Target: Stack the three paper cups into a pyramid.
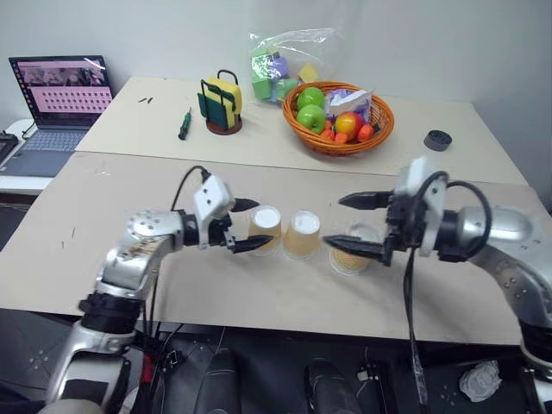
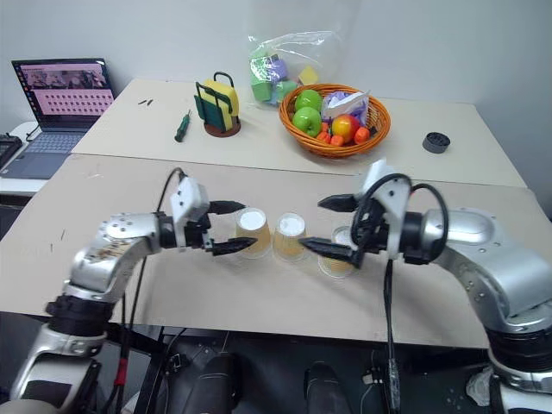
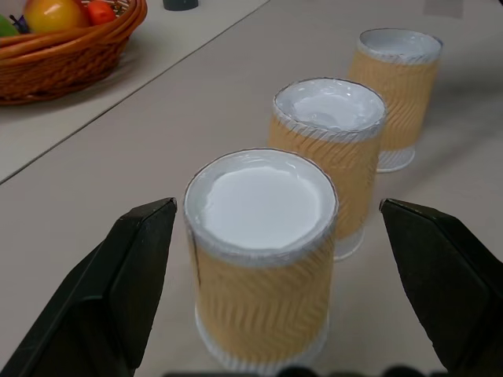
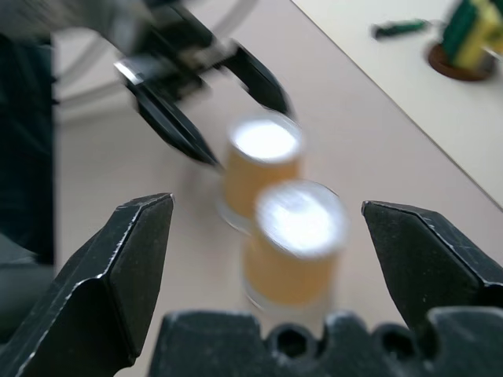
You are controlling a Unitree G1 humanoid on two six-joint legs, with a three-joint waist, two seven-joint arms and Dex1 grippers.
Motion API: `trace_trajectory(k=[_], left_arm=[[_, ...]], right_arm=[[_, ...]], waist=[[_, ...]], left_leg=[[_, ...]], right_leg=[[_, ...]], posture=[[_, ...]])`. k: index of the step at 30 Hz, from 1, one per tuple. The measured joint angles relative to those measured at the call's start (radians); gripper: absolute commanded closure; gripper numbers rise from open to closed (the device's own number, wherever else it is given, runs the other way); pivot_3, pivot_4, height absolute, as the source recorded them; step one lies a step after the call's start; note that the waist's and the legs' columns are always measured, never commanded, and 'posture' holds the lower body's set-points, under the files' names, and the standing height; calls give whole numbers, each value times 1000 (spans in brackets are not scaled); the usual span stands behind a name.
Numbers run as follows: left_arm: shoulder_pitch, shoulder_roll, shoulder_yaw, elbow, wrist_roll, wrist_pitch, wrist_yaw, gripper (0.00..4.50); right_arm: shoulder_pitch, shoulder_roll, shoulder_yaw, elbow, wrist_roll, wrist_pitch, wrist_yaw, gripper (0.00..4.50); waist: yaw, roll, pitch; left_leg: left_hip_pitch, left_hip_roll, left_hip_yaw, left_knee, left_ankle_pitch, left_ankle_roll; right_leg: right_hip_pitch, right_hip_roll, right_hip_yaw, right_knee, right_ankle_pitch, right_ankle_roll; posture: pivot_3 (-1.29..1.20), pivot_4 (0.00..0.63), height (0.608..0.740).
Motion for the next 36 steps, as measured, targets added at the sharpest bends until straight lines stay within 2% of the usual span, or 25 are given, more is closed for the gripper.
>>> trace_trajectory(k=[4,9,12,19,24,36], left_arm=[[-30,97,92,-80,-103,111,-27,89],[-87,114,170,-132,-261,250,-26,89],[-94,123,187,-168,-309,289,-12,89],[-86,132,186,-209,-337,315,23,89],[-65,160,185,-234,-351,326,26,89],[8,209,173,-273,-351,321,-1,89]], right_arm=[[63,-88,-54,93,-75,-66,59,0],[159,-124,-48,165,-162,-140,111,0],[186,-124,-21,202,-199,-170,132,0],[212,-81,73,227,-260,-214,167,0],[151,-4,128,216,-260,-214,173,0],[40,67,139,228,-259,-199,169,0]], waist=[[1,0,0],[-1,0,0],[-4,0,0],[-13,1,0],[-21,1,0],[-17,1,1]], left_leg=[[0,0,0,0,0,0],[0,0,0,0,0,0],[1,0,0,0,0,0],[1,0,0,0,0,0],[1,0,0,0,0,0],[1,0,0,0,0,0]], right_leg=[[1,0,0,-1,-6,1],[1,0,0,0,-6,2],[1,0,0,0,-5,4],[1,0,0,0,-4,5],[1,0,0,0,-3,7],[1,0,0,0,-3,7]], posture=[[0,150,661],[0,150,661],[0,150,661],[0,150,661],[0,150,661],[0,150,661]])
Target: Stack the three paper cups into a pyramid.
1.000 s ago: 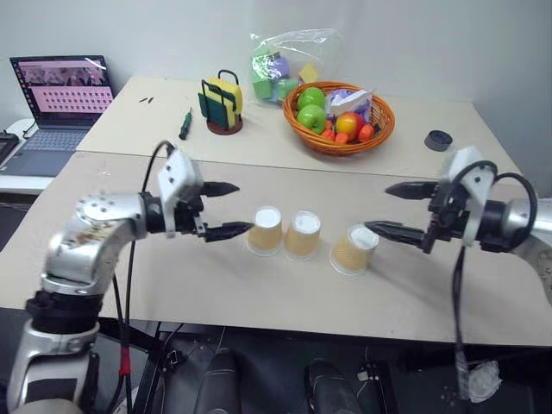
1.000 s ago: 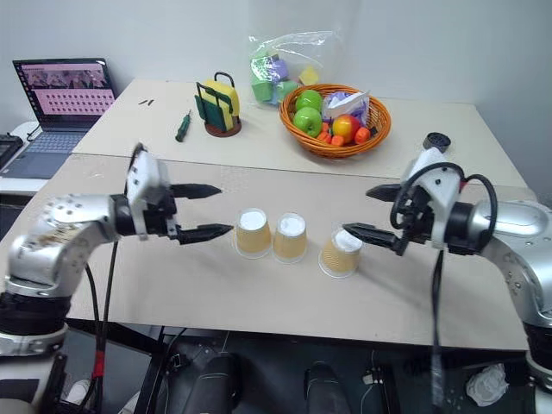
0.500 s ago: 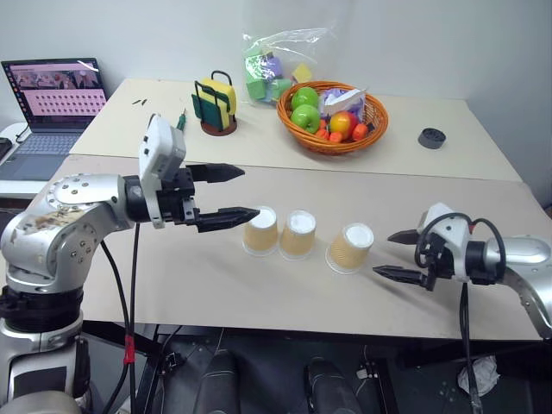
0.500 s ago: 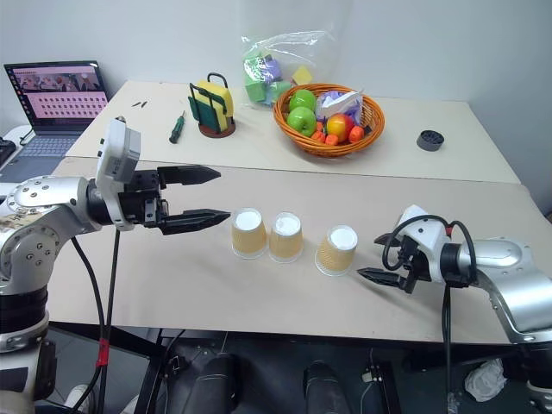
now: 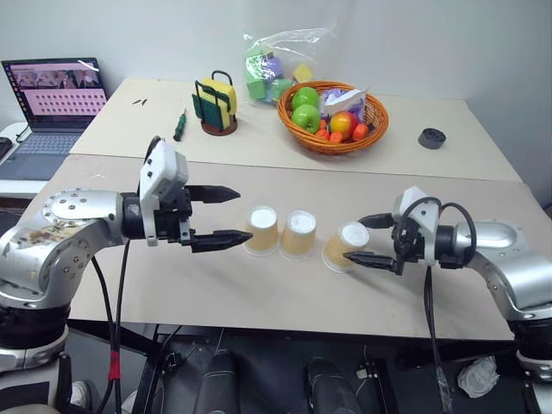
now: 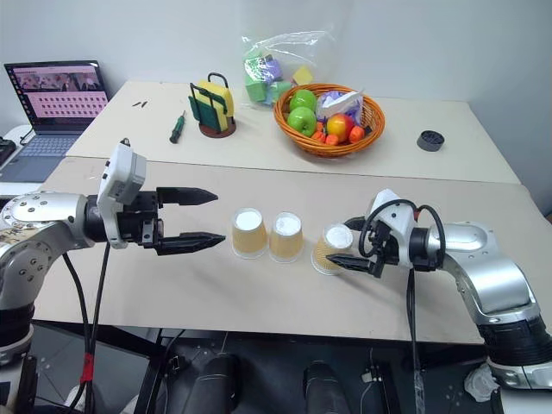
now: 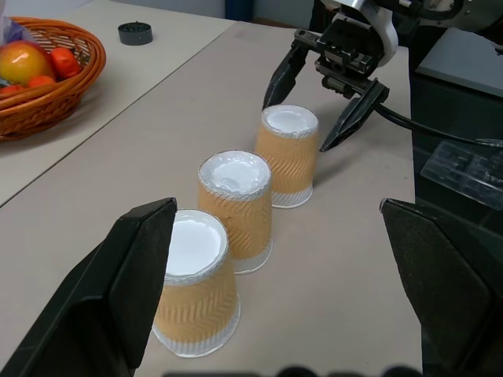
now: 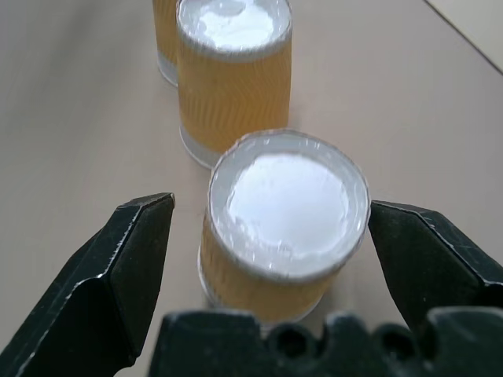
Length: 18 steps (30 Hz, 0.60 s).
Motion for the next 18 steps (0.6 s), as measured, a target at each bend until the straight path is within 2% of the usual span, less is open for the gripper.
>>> trace_trajectory(k=[9,12,15,18], left_arm=[[5,0,-4,-11,2,-5,6,89],[6,0,-8,-11,5,-12,8,0],[7,1,-9,-11,5,-13,11,0],[8,1,-14,-12,5,-13,14,0]], right_arm=[[-17,36,6,35,-12,0,-12,0],[-22,39,6,40,-15,0,-23,769],[-23,43,6,40,-15,0,-23,1800],[-26,44,6,40,-14,0,-23,1901]], waist=[[-3,0,0],[-2,0,0],[-3,0,0],[-3,0,0]], left_leg=[[0,0,0,0,0,0],[0,0,0,0,0,0],[0,0,0,0,0,0],[0,0,0,0,0,0]], right_leg=[[0,0,0,0,0,0],[0,0,0,0,0,0],[0,0,0,0,0,0],[0,0,0,0,0,0]], posture=[[0,150,661],[0,150,661],[0,150,661],[0,150,661]])
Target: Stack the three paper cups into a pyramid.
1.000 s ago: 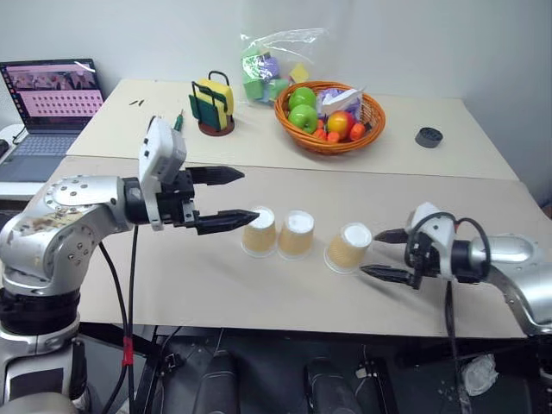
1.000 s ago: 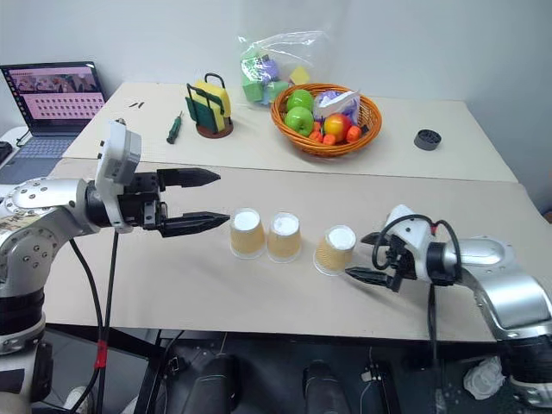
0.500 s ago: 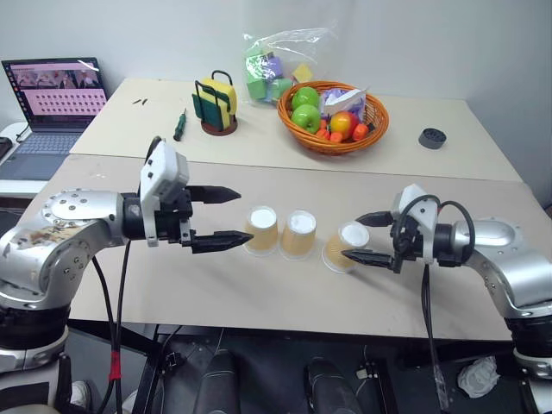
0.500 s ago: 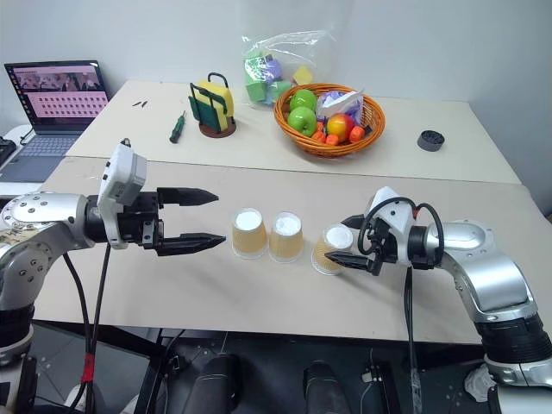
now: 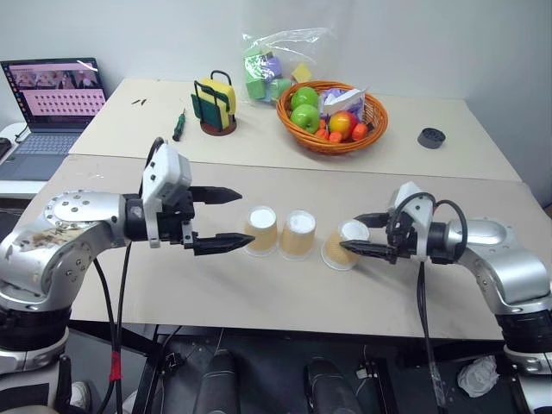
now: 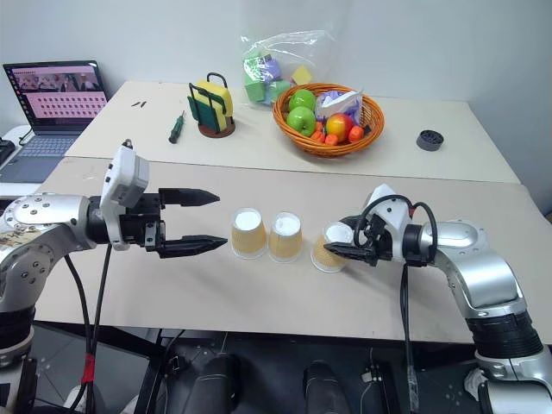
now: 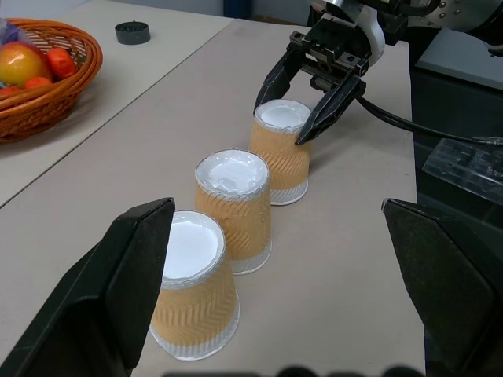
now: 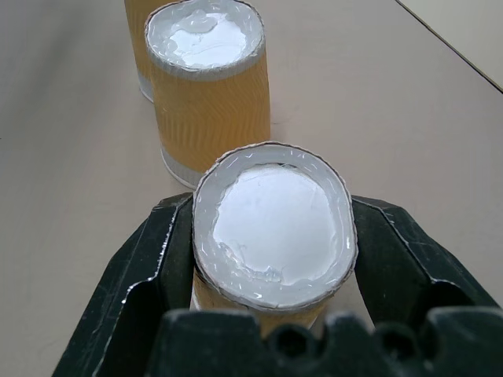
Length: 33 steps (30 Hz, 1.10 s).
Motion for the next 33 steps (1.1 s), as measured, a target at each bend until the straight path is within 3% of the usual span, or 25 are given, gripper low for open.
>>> trace_trajectory(k=[7,14,18,24,33], left_arm=[[1,1,-7,0,0,0,5,0],[1,2,-15,-3,0,-2,8,0],[1,1,-24,-2,4,-5,10,0],[-5,-3,-46,-1,5,-10,7,0],[2,-3,-47,1,17,-28,10,0]], right_arm=[[-28,-16,-3,0,5,3,9,1901],[-274,-151,-39,67,12,-6,127,1901],[-375,-164,-27,109,13,-17,198,1901],[-698,47,94,167,69,94,268,1901],[-790,181,233,331,2,62,357,1901]], waist=[[-1,0,0],[-2,2,1],[-3,2,2],[-30,5,3],[-2,5,4]], left_leg=[[0,0,0,0,0,0],[0,0,0,0,0,0],[-1,0,0,0,0,0],[3,0,0,-1,1,-1],[-2,0,-1,0,0,-1]], right_leg=[[0,0,0,0,0,0],[-1,0,0,1,0,-1],[-2,0,0,1,0,-1],[-2,0,1,9,-2,-5],[-6,0,-2,10,-2,-8]], posture=[[0,150,661],[0,150,661],[0,150,661],[0,150,661],[0,150,661]])
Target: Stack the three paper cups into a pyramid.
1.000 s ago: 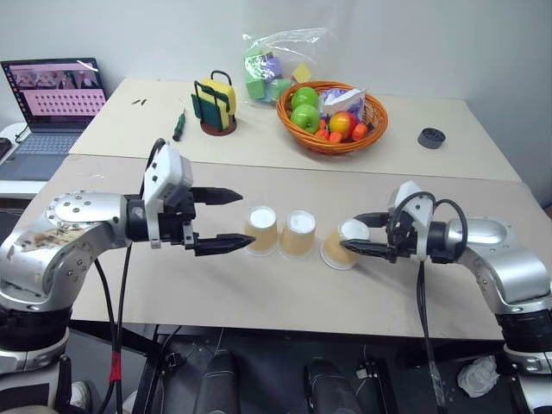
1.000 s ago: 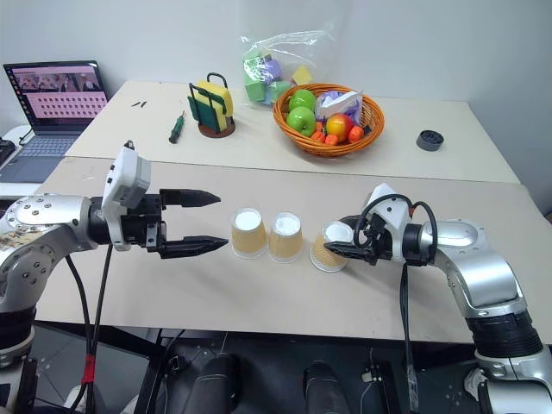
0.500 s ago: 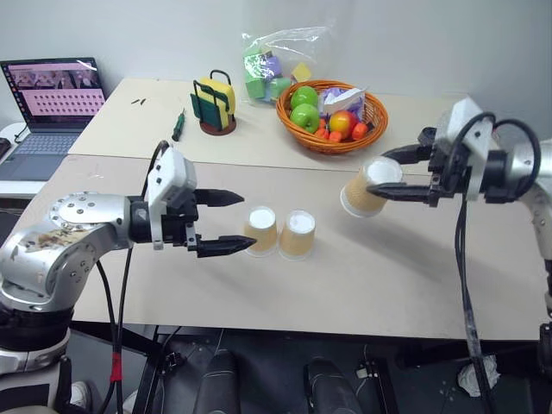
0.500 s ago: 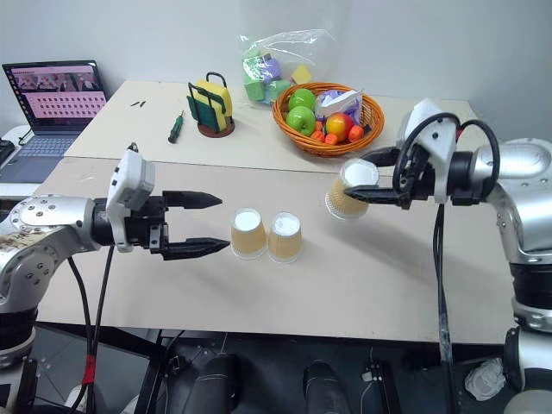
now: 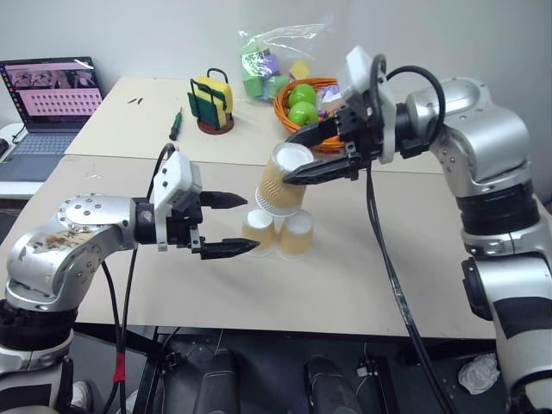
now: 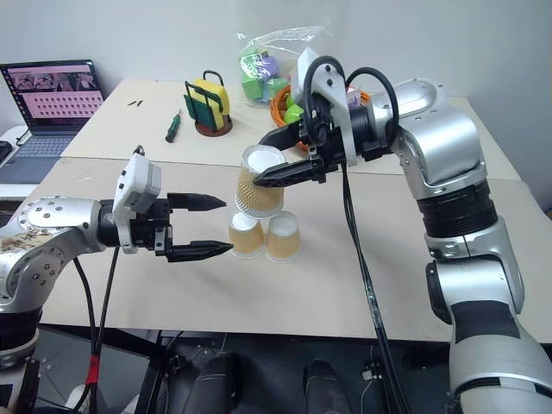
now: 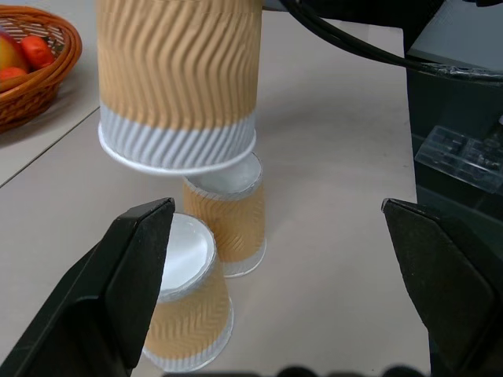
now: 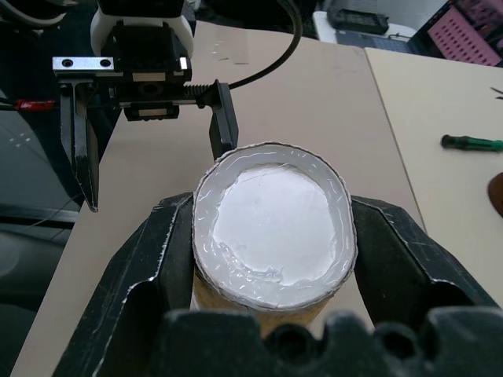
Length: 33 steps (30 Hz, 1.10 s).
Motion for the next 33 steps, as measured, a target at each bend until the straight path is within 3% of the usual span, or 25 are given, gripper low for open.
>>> trace_trajectory(k=[22,24,26,33], left_arm=[[40,33,41,-48,-43,25,30,0],[41,36,41,-48,-44,25,30,0],[41,37,42,-48,-44,25,30,0],[47,37,41,-48,-43,25,34,0]], right_arm=[[45,77,40,169,-119,-120,66,1901],[45,79,39,168,-119,-120,66,898],[46,79,35,166,-115,-117,68,331],[15,57,-83,90,17,6,88,331]], waist=[[-2,0,0],[-2,0,0],[-2,0,0],[-1,2,2]], left_leg=[[1,0,0,0,0,0],[1,0,0,0,0,0],[1,0,0,0,0,0],[0,0,0,0,0,0]], right_leg=[[0,0,0,0,0,0],[0,0,0,0,0,0],[0,0,0,0,0,0],[0,0,0,0,0,0]], posture=[[0,150,661],[0,150,661],[0,150,661],[0,150,661]])
